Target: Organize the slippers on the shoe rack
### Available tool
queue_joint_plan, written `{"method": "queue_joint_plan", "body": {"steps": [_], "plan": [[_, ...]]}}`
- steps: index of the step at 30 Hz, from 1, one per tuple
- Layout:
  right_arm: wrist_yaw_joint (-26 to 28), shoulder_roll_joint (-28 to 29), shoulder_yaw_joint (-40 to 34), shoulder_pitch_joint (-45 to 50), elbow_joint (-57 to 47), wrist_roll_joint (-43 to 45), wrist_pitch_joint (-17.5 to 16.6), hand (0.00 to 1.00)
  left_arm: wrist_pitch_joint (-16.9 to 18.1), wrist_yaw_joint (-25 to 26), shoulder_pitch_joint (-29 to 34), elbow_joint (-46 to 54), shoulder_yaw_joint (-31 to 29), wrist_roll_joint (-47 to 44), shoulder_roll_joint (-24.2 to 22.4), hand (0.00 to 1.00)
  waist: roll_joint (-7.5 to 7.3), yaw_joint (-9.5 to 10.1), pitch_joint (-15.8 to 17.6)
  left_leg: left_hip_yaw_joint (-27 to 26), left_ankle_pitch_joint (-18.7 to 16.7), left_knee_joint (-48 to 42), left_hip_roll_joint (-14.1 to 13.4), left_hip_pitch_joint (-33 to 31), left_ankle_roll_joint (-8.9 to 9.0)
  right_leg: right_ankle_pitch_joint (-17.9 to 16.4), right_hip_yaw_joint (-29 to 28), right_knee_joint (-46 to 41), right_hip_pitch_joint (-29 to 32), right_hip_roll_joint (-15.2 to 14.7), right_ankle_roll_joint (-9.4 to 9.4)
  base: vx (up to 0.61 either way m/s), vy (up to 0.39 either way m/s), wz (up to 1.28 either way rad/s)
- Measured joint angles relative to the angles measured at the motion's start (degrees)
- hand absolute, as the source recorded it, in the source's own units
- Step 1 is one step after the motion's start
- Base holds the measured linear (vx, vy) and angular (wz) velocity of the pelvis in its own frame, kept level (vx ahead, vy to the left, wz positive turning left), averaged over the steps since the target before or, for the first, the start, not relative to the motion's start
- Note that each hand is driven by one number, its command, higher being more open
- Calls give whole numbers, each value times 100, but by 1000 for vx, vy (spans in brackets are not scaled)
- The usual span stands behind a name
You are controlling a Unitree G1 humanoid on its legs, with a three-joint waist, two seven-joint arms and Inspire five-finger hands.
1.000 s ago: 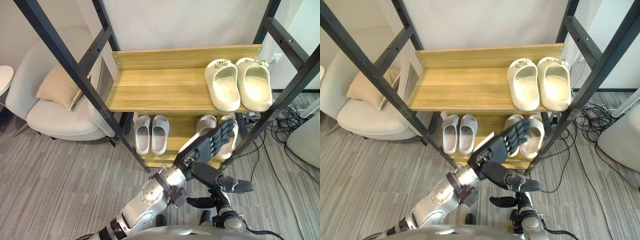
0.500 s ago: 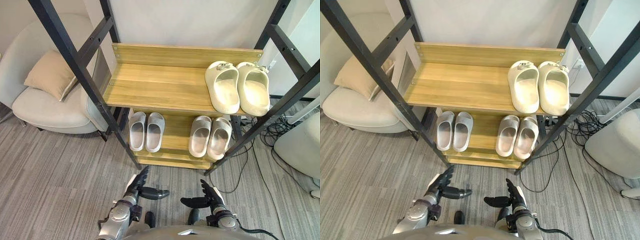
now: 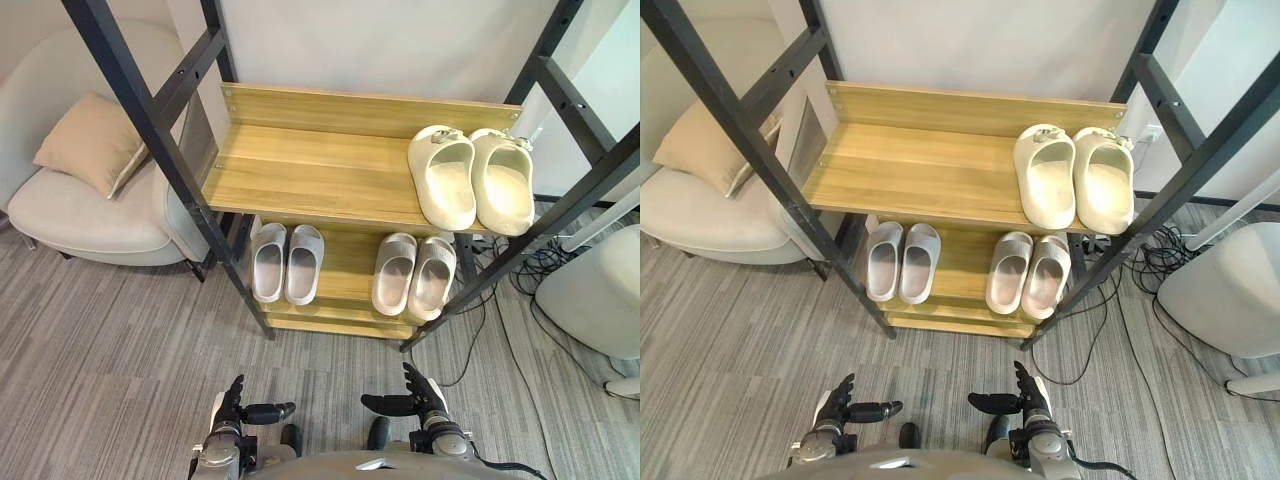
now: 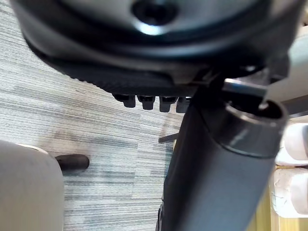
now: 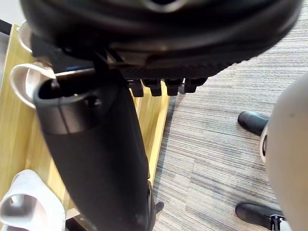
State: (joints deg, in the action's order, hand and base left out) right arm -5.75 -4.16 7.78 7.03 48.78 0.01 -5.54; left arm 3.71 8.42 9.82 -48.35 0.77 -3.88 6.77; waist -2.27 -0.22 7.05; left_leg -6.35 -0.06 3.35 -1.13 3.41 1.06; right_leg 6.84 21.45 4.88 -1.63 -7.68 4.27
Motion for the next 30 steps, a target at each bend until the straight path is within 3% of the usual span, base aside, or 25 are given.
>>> {"method": "queue_joint_plan", "body": {"steps": [3, 7, 9, 10, 12, 14, 15, 16, 17, 19, 21, 22, 23, 24, 25, 26, 28, 30], "plan": [[-1, 5, 3, -144, 197, 0, 14, 100, 2, 22, -33, -32, -86, -8, -63, 100, 4, 39, 25, -111, -90, -152, -29, -44, -1, -65, -115, -210, 125, -21, -4, -6, 11, -19], [-78, 7, 21, -314, 223, 0, 34, 100, 3, 83, -229, -99, -114, -7, -97, 100, -7, 52, 196, -52, -184, -628, -86, -422, -76, -671, -247, -1728, 835, -285, 84, -44, -6, 9], [-73, 31, 26, -354, 220, 0, 46, 100, 2, 107, -233, -94, -115, -12, -73, 100, -45, 49, 291, 113, -180, -749, -68, -475, -75, -1406, -375, -3175, 1074, -431, 7, -22, -104, 63], [-75, 35, 26, -318, 224, 3, 44, 100, 1, 142, -216, -83, -125, -79, -52, 100, -97, 68, 283, 372, -164, -850, -35, -520, -39, -1742, -602, -3798, 933, -398, 115, 9, -103, 77], [-79, 29, 36, -359, 223, 6, 33, 100, 23, 166, -240, -27, -126, -119, -37, 100, -161, 162, 287, 520, -120, -959, 36, -683, 40, -1962, -929, -3625, 872, -320, 182, -61, -183, 56], [-97, -54, 78, -577, 216, 11, 22, 100, 66, 179, -344, -23, -127, -130, -135, 100, -49, 365, 288, 581, 15, -1059, -54, -1082, 183, -2091, -1263, -2709, 752, 9, 36, -125, -197, 19], [-104, -109, 91, -721, 240, 11, 27, 100, 62, 183, -435, -76, -122, -131, -206, 100, 141, 411, 411, 659, 89, -1088, -158, -1188, 238, -1942, -1209, -2421, 689, 158, -135, -139, -118, 7], [-108, -120, 99, -760, 246, 12, 28, 100, 64, 190, -436, -76, -123, -133, -240, 100, 207, 410, 451, 709, 141, -1060, -206, -1208, 254, -1869, -1156, -2286, 629, 217, -173, -224, -149, 40], [-123, -124, 126, -766, 250, 16, 29, 100, 77, 200, -448, -77, -98, -200, -297, 100, 367, 410, 532, 921, 334, -918, -324, -1233, 374, -1734, -942, -2074, 541, 380, -282, -150, -87, 49], [-154, -124, 141, -766, 253, 16, 29, 100, 86, 244, -477, -80, 5, -274, -325, 100, 494, 412, 604, 1170, 630, -669, -437, -1289, 529, -1651, -668, -1990, 541, 526, -403, -190, -150, 67], [-188, -118, 105, -800, 270, 16, 29, 100, 113, 241, -502, -123, 81, -281, -314, 100, 526, 370, 609, 1166, 1262, 26, -508, -1275, 766, -1556, -318, -1921, 699, 519, -562, -188, -122, 84], [-199, -77, -29, -822, 277, 16, 36, 100, 119, 223, -602, -244, 112, -270, -265, 100, 490, 296, 624, 840, 1098, -308, -443, -1464, 669, -1523, -67, -1957, 824, 392, -627, -120, -52, 111], [-236, -76, -183, -828, 273, 16, 36, 100, 116, 219, -689, -308, 131, -235, -261, 100, 410, 266, 664, 471, 743, -877, -320, -1593, 438, -1499, 129, -2001, 912, 190, -652, -87, -41, 104], [-249, -81, -233, -823, 275, 18, 39, 100, 115, 228, -711, -316, 131, -233, -252, 100, 373, 245, 686, 330, 593, -1086, -282, -1598, 404, -1485, 198, -2007, 924, 108, -654, -56, -25, 100], [-270, -122, -317, -753, 268, 18, 41, 100, 119, 246, -719, -313, 135, -221, -252, 100, 347, 210, 686, -34, 221, -1616, -289, -1581, 337, -1433, 428, -2010, 922, -51, -647, -33, -1, 86], [-285, -153, -337, -705, 266, 19, 43, 100, 123, 251, -717, -312, 157, -219, -259, 100, 351, 179, 680, -204, 13, -1893, -338, -1535, 325, -1413, 557, -2007, 892, -109, -624, -52, 51, 127], [-283, -177, -436, -504, 265, 17, 47, 100, 121, 246, -711, -335, 303, -94, -272, 100, 439, 135, 627, -804, -614, -2361, -726, -1059, 321, -1335, 1115, -2030, 768, -286, -501, -82, 168, 117], [-252, -166, -454, -522, 267, 17, 54, 100, 120, 229, -756, -350, 362, -1, -291, 100, 437, 115, 611, -1077, -639, -2214, -735, -1045, 323, -1262, 1346, -2059, 733, -369, -382, -149, 227, 84]]}}
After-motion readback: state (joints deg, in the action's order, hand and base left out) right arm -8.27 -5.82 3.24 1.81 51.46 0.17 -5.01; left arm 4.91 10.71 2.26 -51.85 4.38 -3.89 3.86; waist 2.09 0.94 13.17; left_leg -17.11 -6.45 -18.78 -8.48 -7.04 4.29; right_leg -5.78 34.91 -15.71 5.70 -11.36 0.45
